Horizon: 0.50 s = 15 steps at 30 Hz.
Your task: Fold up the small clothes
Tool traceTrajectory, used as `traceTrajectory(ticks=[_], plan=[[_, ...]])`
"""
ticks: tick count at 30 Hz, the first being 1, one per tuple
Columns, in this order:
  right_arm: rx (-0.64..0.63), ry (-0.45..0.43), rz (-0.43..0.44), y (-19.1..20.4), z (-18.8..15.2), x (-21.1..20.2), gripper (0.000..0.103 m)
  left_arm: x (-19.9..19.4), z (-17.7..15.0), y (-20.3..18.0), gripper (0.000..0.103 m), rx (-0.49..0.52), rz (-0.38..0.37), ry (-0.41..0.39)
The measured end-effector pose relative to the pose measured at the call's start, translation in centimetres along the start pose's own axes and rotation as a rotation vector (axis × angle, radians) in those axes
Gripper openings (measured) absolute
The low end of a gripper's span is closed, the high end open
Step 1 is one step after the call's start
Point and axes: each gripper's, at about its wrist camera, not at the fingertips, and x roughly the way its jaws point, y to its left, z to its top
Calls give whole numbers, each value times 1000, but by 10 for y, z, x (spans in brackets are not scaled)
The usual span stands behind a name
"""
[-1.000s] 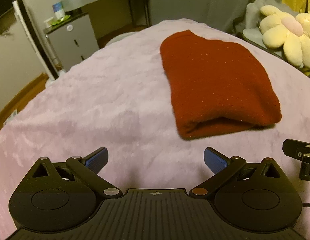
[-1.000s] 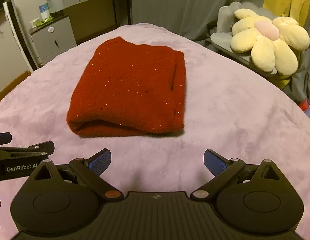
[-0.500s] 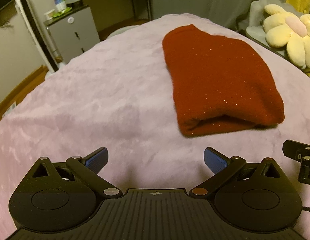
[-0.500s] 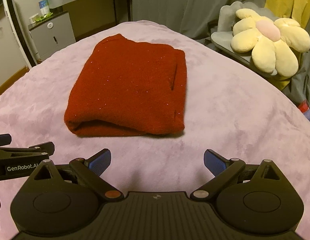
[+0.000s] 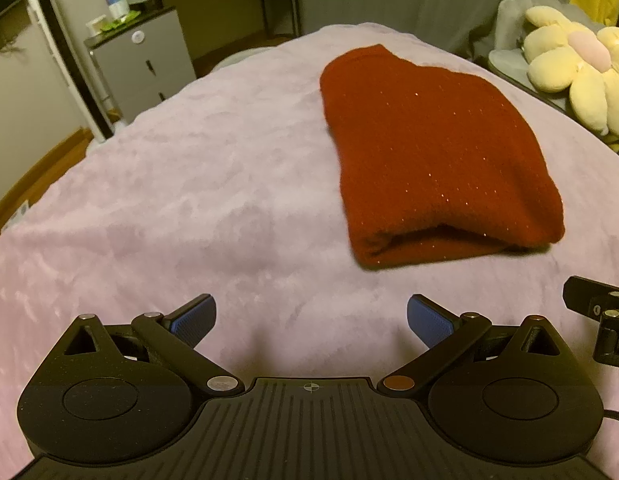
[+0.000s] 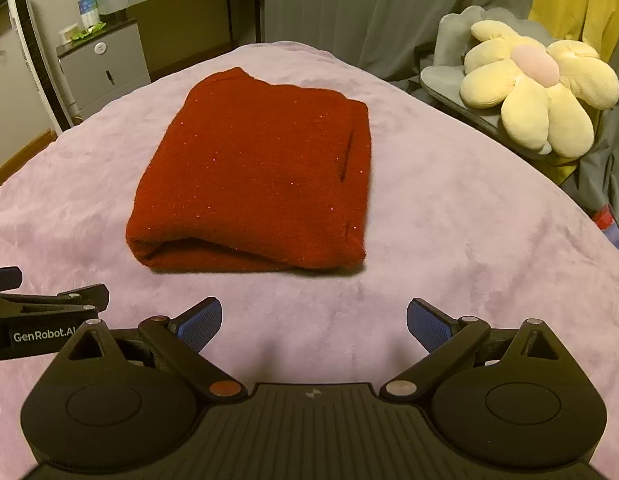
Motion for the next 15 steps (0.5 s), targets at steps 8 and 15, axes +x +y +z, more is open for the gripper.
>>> traceTrajectory(ticks=[8, 15], plan=[[2, -1, 4, -1, 0, 0, 99, 1, 0, 0, 103, -2, -4, 4], [-5, -6, 4, 0, -1, -1, 99, 1, -1, 0, 103, -1, -5, 6]])
